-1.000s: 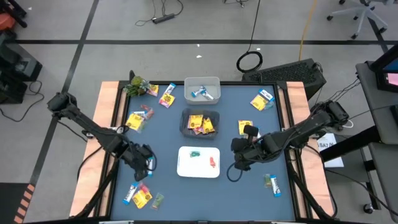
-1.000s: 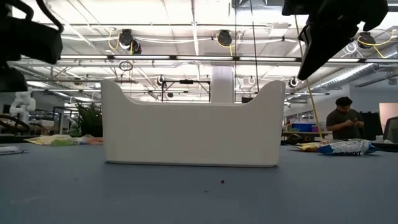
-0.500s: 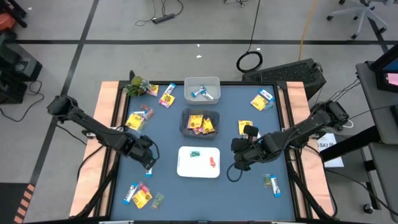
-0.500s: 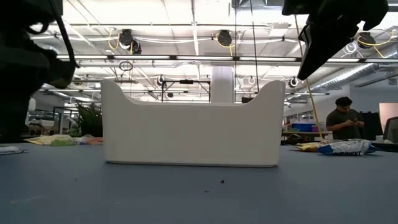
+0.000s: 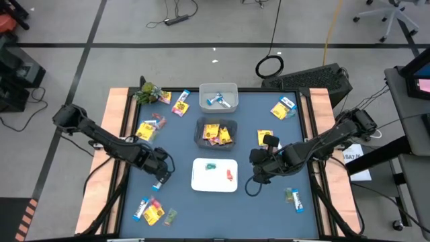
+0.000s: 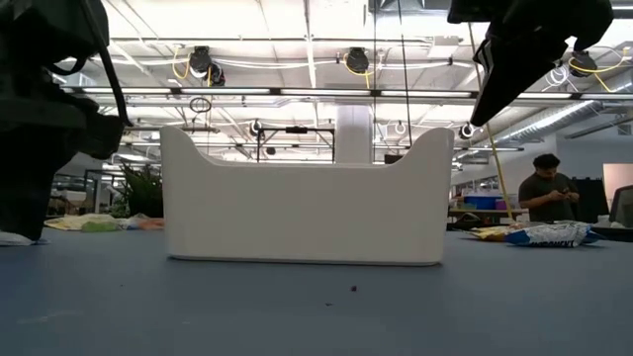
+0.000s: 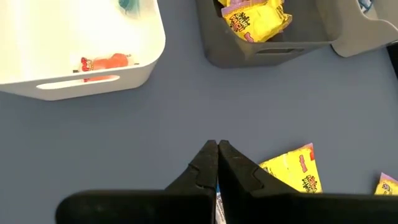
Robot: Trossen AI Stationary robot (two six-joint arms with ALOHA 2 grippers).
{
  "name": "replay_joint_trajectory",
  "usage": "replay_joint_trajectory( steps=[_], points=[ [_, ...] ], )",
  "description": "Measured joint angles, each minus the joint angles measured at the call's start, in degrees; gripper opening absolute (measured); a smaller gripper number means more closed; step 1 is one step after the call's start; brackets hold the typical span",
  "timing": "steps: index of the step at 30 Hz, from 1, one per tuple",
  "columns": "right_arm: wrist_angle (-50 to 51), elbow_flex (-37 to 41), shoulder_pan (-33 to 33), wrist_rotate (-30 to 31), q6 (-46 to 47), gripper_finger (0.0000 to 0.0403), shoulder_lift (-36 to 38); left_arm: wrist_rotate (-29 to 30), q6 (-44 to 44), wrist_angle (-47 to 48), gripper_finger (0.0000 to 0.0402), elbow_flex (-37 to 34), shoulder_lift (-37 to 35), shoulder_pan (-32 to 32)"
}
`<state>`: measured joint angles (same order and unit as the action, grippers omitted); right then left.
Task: Sort candy
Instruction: Put the white chocolate bar into the gray bin
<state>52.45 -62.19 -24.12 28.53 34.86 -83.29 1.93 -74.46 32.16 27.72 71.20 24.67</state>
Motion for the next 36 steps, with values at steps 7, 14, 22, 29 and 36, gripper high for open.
replay_joint_trajectory(
  steps=[7, 14, 22, 29, 36],
  points=[
    [-0.8, 0.0, 0.0, 0.0, -0.1, 0.0, 0.0, 0.6, 5.9, -1.9, 0.0124, -0.1, 0.1, -0.7],
    [-0.9, 0.0, 0.0, 0.0, -0.6, 0.0, 0.0, 0.6, 12.0, -3.4, 0.0011, 1.4, 0.1, -0.7],
    [-0.9, 0.0, 0.0, 0.0, -0.6, 0.0, 0.0, -1.0, 18.2, -2.9, 0.0008, 5.6, 0.1, 0.2],
    [-0.9, 0.0, 0.0, 0.0, -0.6, 0.0, 0.0, -2.8, 31.9, -4.4, 0.0088, 7.7, 0.1, 6.6],
    [-1.0, 0.0, 0.0, 0.0, -0.6, 0.0, 0.0, -3.7, 42.2, -4.4, 0.0177, 7.7, 0.1, 12.3]
  ],
)
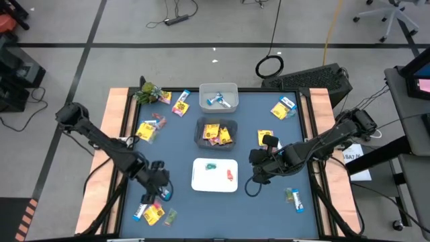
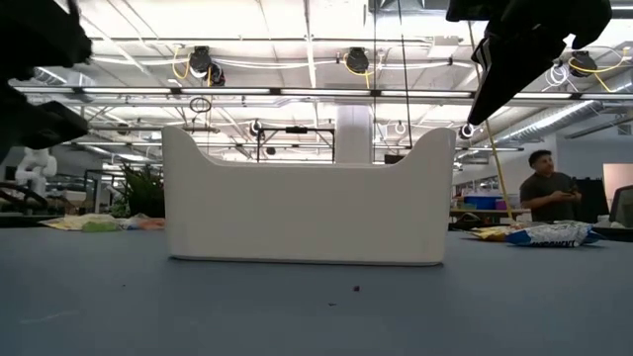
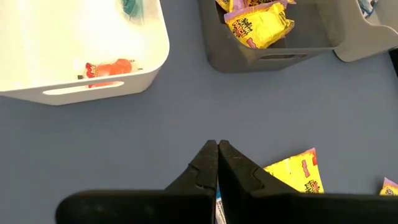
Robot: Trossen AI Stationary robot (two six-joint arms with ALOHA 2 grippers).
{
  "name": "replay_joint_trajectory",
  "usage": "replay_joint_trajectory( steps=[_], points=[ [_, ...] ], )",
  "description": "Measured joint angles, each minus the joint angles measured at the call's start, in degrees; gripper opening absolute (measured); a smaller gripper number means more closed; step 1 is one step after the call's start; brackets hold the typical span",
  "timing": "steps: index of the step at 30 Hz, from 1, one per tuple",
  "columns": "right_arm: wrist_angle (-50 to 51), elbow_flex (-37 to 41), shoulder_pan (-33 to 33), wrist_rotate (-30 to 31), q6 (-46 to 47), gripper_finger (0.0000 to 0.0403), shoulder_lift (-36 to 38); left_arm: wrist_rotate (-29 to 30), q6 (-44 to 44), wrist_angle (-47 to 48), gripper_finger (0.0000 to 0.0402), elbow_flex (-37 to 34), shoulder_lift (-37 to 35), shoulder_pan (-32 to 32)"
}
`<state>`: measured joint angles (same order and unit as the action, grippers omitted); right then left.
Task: Sort candy
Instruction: Put the white chocolate bar into the gray bin
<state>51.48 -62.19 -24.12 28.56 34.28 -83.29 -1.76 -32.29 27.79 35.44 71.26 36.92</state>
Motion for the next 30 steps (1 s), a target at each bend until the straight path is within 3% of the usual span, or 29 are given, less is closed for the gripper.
replay_joint_trajectory(
  steps=[5, 20, 25, 30],
  points=[
    [-0.2, 0.0, 0.0, 0.1, 0.0, 0.0, 0.0, 2.0, 3.8, -0.3, 0.0204, 0.0, 0.2, 1.6],
    [-0.3, 0.0, 0.0, 0.1, 0.0, 0.0, 0.0, 3.9, 12.1, -4.7, 0.0204, 0.1, 10.6, 3.0],
    [-0.3, 0.0, 0.0, 0.2, 0.0, 0.0, 0.0, 4.6, 11.8, -4.6, 0.0181, 0.2, 11.4, 3.0],
    [-0.3, 0.0, 0.0, 0.2, 0.0, 0.0, 0.0, 4.8, 11.8, -4.3, 0.0129, 0.2, 11.4, 3.0]
  ],
)
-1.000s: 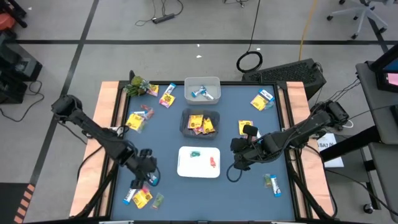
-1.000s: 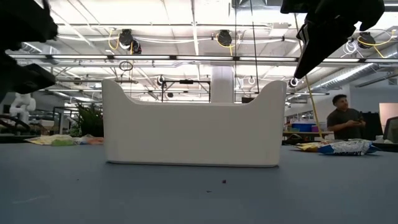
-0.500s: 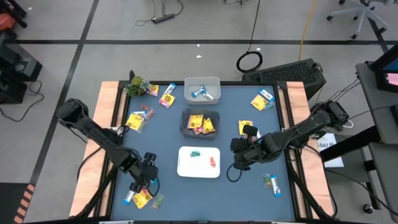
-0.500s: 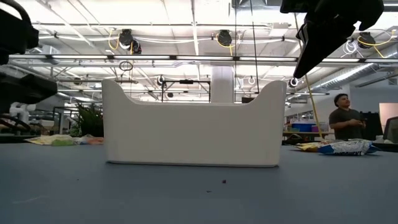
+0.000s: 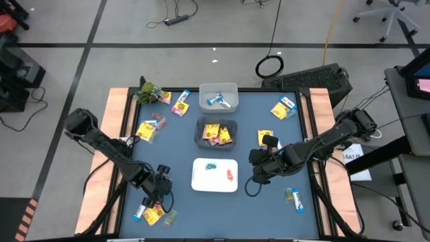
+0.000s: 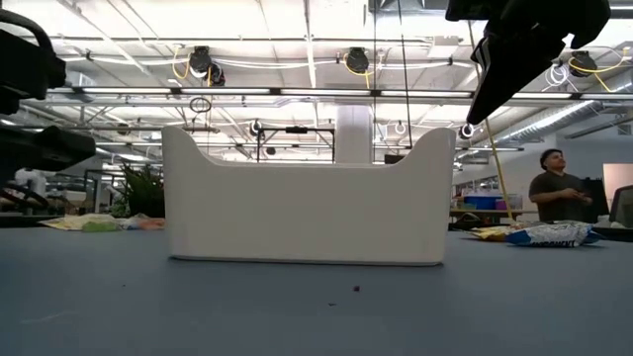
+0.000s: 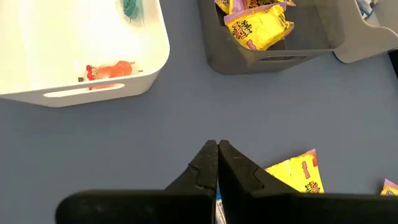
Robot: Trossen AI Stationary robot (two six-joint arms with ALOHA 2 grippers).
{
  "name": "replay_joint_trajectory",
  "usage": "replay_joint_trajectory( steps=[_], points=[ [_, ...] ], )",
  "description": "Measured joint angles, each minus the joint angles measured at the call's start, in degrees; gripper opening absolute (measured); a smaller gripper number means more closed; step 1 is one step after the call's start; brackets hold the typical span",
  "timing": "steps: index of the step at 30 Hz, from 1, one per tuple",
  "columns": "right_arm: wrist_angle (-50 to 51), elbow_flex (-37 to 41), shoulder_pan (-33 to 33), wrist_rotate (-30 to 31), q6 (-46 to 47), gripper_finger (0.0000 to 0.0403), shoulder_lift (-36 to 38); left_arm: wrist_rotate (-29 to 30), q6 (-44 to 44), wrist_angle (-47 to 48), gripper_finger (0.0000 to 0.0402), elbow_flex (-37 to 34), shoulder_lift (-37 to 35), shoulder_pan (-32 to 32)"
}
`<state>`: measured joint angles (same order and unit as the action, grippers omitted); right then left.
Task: Sort candy
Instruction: Put the white chocolate bar into the gray bin
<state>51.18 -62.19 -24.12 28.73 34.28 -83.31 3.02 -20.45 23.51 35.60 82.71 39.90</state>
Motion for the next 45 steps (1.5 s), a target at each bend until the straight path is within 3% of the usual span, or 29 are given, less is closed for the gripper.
replay_joint_trajectory(
  steps=[4, 9, 28, 35, 39, 45],
  points=[
    [0.0, 0.0, 0.0, 0.0, 0.0, 0.0, 0.0, 0.0, 0.0, 0.5, 0.0089, 0.2, -0.2, 0.0],
    [0.0, 0.0, 0.0, 0.0, 0.0, 0.0, 0.0, -0.1, 0.0, 1.6, 0.0069, 0.5, -1.0, -0.3],
    [-0.1, 0.0, 0.0, -0.1, 0.0, 0.0, 0.0, 0.4, 7.4, 9.4, 0.0066, 9.1, -1.2, -6.6],
    [-0.1, 0.0, 0.0, -0.2, 0.0, 0.0, 0.0, 1.0, 3.6, 12.6, 0.0067, 9.5, -1.2, -8.1],
    [-0.1, 0.0, 0.0, -0.2, 0.0, 0.0, 0.0, 2.4, 1.3, 14.3, 0.0082, 9.5, -1.2, -8.5],
    [-0.1, 0.0, 0.0, -0.2, 0.0, 0.0, 0.0, -0.4, -1.7, 14.6, 0.0148, 9.5, 1.4, -8.4]
  ],
)
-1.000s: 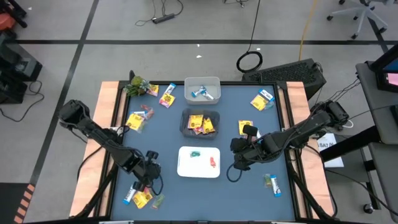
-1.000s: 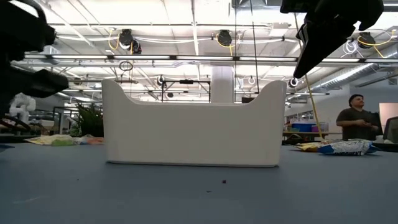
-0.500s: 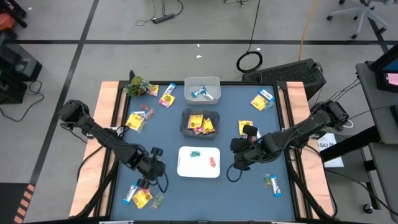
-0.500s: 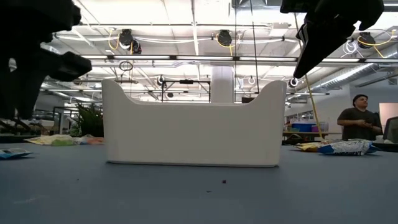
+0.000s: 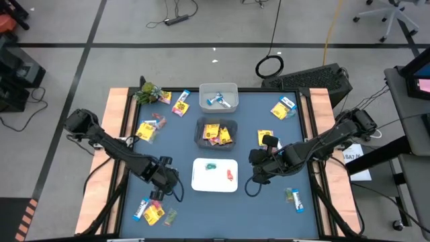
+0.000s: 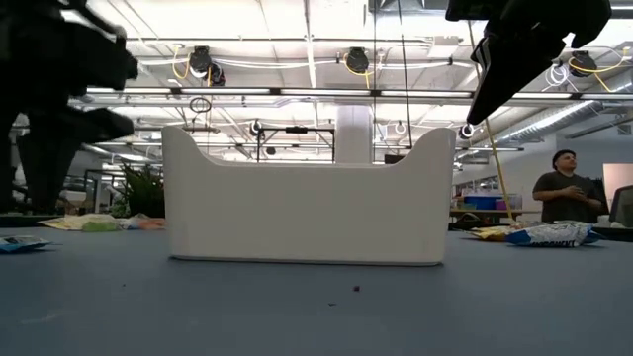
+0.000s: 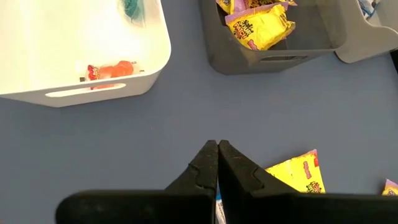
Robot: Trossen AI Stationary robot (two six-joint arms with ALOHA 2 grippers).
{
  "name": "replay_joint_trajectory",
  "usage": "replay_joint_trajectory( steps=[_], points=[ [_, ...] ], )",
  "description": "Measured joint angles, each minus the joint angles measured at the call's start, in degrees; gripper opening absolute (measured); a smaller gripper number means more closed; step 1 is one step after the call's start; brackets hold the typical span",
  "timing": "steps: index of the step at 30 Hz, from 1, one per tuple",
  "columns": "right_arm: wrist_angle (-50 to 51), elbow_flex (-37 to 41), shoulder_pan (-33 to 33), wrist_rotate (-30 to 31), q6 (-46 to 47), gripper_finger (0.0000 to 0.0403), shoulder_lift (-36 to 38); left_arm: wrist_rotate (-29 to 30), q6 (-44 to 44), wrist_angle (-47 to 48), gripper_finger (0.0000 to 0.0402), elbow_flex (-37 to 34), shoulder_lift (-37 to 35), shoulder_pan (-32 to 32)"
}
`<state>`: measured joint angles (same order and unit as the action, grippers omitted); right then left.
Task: Sort candy
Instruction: Put the white chocolate bar into the gray bin
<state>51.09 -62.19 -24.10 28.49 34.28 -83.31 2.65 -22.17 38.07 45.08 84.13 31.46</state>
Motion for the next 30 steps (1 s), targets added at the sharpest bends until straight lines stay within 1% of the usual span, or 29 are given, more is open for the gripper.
replay_joint_trajectory(
  steps=[4, 8, 11, 19, 21, 23, 30],
  points=[
    [-0.1, 0.0, 0.0, 0.0, 0.0, 0.0, 0.0, -0.2, 0.0, 0.2, 0.0194, -0.1, 3.3, 0.0],
    [0.0, 0.0, 0.0, -0.1, 0.0, 0.0, 0.0, 0.2, 0.0, -0.1, 0.0223, 0.0, 5.8, 0.0],
    [0.0, 0.0, 0.0, 0.0, 0.0, 0.0, 0.0, 0.2, 0.0, -0.1, 0.0231, 0.2, 6.8, 0.0],
    [0.0, 0.0, 0.0, 0.0, 0.0, 0.0, 0.0, 0.4, 0.1, -0.1, 0.0232, 0.1, 7.2, 0.0],
    [0.0, 0.0, 0.0, 0.0, 0.0, 0.0, 0.0, 0.4, 0.1, 0.0, 0.0225, 0.1, 7.2, 0.0],
    [0.0, 0.0, 0.0, 0.0, 0.0, 0.0, 0.0, 0.3, 0.1, -0.2, 0.021, -0.2, 7.3, 0.0],
    [0.0, 0.0, 0.0, 0.0, 0.0, 0.0, 0.0, -2.7, 1.0, -0.1, 0.0125, -0.3, 7.3, 0.0]
  ],
)
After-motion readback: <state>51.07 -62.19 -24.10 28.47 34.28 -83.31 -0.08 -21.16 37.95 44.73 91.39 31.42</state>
